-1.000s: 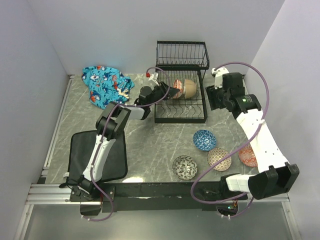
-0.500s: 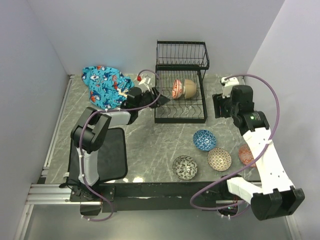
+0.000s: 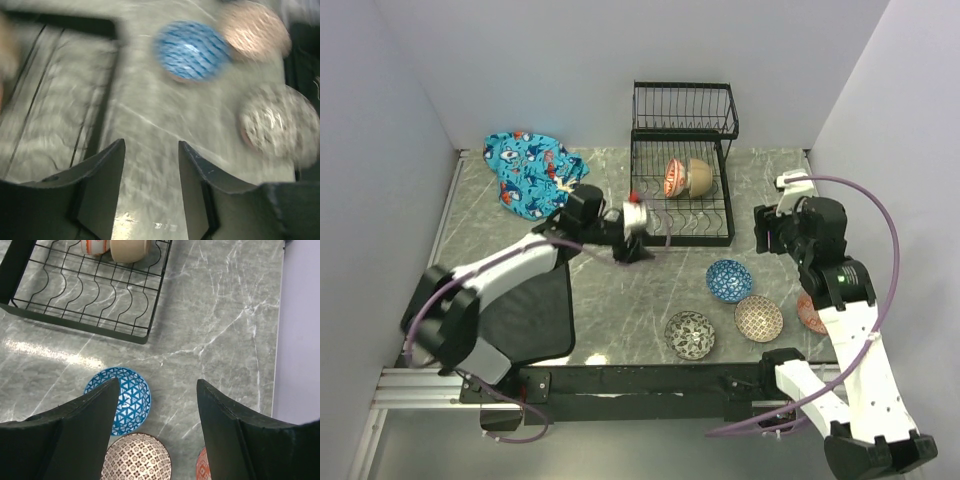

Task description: Load the bowls into the dish rack

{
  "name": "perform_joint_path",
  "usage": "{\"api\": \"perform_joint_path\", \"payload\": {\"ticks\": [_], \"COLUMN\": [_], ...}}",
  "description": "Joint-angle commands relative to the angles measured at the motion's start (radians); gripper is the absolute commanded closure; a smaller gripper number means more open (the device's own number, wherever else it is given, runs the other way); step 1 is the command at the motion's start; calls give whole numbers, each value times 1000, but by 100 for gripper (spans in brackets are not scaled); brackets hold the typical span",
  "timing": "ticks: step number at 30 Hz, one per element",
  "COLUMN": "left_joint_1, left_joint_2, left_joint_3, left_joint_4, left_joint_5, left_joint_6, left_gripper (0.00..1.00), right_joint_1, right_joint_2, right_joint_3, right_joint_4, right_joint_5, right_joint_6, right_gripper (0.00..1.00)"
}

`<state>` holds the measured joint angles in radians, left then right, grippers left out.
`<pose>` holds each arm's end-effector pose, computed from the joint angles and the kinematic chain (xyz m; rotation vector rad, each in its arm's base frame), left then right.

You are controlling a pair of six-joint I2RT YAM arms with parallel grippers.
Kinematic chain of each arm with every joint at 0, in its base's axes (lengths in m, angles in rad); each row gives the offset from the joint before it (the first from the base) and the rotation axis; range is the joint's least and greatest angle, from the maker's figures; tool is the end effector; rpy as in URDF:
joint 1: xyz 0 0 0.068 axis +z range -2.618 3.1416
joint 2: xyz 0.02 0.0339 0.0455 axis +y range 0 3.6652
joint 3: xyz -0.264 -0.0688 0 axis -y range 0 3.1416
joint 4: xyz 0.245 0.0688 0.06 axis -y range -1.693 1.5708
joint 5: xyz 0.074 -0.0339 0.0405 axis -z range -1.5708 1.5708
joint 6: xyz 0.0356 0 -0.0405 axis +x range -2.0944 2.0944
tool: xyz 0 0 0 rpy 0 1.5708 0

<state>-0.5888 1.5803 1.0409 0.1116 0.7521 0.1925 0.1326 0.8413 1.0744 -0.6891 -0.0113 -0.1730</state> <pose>0.2813 -0.2171 0.2616 1.2002 1.6143 -1.0016 0.1654 0.0225 0.3770 -0.3155 2.0021 -0.0141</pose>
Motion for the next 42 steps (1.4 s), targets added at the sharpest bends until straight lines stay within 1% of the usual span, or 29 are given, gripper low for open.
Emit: {"api": "perform_joint_path", "payload": {"ticks": [1, 2, 3, 4, 5, 6, 7, 9, 10, 13, 15, 18, 21, 24, 32, 38, 42], "left_joint_1": [-87, -106, -123, -162, -186, -207, -244, -273, -301, -350, -368, -417, -445, -460, -485, -497, -508], "left_joint_2": [-149, -173, -181, -186, -187, -184, -165, -131, -88, -14, 1, 6, 17, 29, 59, 109, 148], "left_joint_3": [-59, -62, -67, -68, -71, -71, -67, -29, -7, 71, 84, 55, 51, 53, 64, 77, 100], "left_joint_4": [-475, -524, -573, -623, -644, -665, -684, -742, -775, -865, -857, -799, -785, -765, -725, -688, -688], "left_joint_5": [168, 167, 167, 144, 127, 104, 74, 49, 40, 3, -13, -39, -39, -31, -19, -43, -51], "left_joint_6": [687, 844, 920, 982, 1093, 1155, 1250, 1321, 1382, 1439, 1446, 1446, 1434, 1411, 1395, 1372, 1395], "left_gripper": [46, 46, 45, 44, 43, 42, 42, 42, 43, 44, 45, 46, 48, 51, 53, 58, 65], "right_joint_1": [-24, -27, -30, -31, -31, -31, -31, -33, -36, -48, -53, -53, -53, -54, -59, -64, -65], "right_joint_2": [-62, -67, -71, -83, -87, -91, -97, -103, -107, -108, -108, -114, -123, -134, -156, -150, -142], "right_joint_3": [-31, -37, -44, -53, -57, -59, -60, -60, -59, -50, -47, -45, -51, -65, -93, -83, -70], "right_joint_4": [20, 17, 17, 19, 22, 22, 20, 19, 19, 13, 8, 6, 7, 10, 5, 2, -1], "right_joint_5": [-15, -22, -32, -33, -35, -38, -38, -33, -33, -53, -62, -61, -58, -62, -81, -73, -67], "right_joint_6": [18, 24, 24, 26, 29, 29, 27, 30, 35, 50, 58, 55, 53, 59, 86, 84, 84], "right_gripper": [29, 29, 29, 29, 30, 29, 29, 30, 29, 29, 29, 29, 29, 29, 30, 29, 29]}}
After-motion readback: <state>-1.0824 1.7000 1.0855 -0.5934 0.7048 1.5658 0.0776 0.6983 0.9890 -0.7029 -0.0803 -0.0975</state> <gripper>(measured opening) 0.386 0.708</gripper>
